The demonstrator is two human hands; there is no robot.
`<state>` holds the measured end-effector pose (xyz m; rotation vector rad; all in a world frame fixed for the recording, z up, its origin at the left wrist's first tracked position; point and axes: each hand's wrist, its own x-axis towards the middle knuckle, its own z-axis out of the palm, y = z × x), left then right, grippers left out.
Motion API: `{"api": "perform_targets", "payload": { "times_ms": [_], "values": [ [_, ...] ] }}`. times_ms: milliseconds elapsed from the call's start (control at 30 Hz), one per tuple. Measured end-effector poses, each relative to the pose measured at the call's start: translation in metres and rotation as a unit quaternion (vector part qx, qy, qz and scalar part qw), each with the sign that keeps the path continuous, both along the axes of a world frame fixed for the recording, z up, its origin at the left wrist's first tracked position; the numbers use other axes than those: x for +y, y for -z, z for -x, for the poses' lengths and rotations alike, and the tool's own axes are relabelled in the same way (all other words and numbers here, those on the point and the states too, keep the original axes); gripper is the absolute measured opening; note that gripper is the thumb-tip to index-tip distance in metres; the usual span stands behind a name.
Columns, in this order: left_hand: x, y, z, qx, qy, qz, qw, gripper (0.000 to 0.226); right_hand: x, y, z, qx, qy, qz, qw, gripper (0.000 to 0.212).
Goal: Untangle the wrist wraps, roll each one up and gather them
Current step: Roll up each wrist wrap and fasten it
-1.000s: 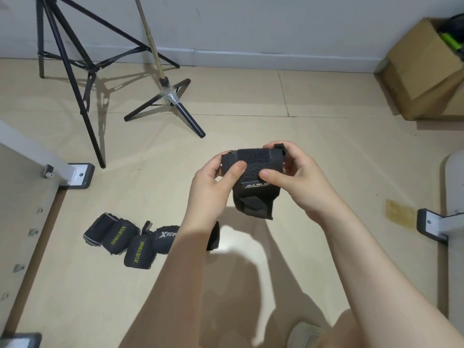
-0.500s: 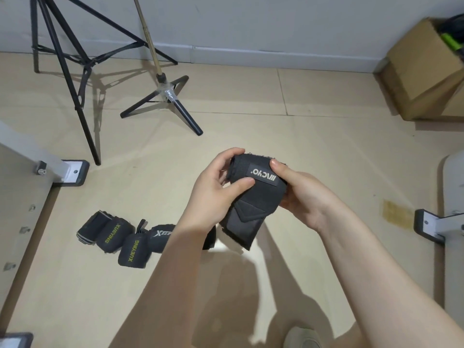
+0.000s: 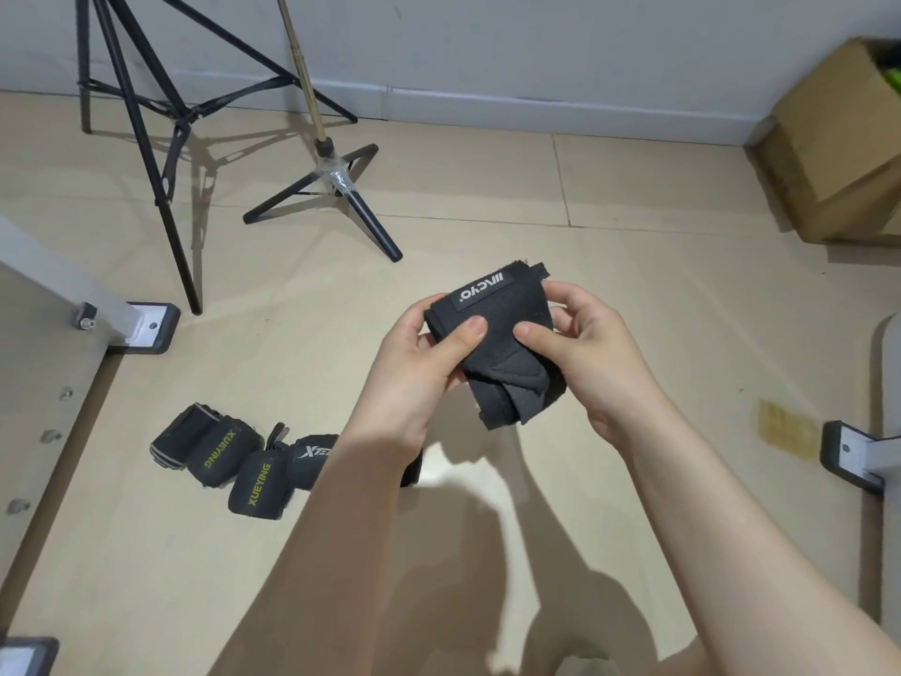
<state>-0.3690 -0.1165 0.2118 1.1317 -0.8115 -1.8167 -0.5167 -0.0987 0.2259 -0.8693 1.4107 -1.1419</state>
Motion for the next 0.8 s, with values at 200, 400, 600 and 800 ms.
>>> {"api": "perform_targets", "payload": {
  "times_ms": [200, 400, 600, 800],
  "values": [
    [0.001, -0.002, 0.0, -0.059, 0.008, 0.009, 0.998, 0.024, -0.002, -0.001, 0.009, 0.0, -0.01, -0.019, 1.0, 0.041],
    [-0.004, -0.002, 0.008, -0.022, -0.057, -0.1, 0.993, 0.019, -0.003, 0.0, 0.006, -0.016, -0.04, -0.006, 0.999, 0.017],
    [-0.009, 0.001, 0.0, -0.077, -0.12, -0.123, 0.982, 0.018, -0.001, 0.006, 0.016, 0.108, -0.121, -0.002, 0.987, 0.004],
    [-0.006, -0.002, -0.001, -0.064, -0.124, -0.145, 0.98, 0.021, 0.003, 0.013, -0.005, 0.221, -0.066, 0.008, 0.973, 0.016]
  ]
}}
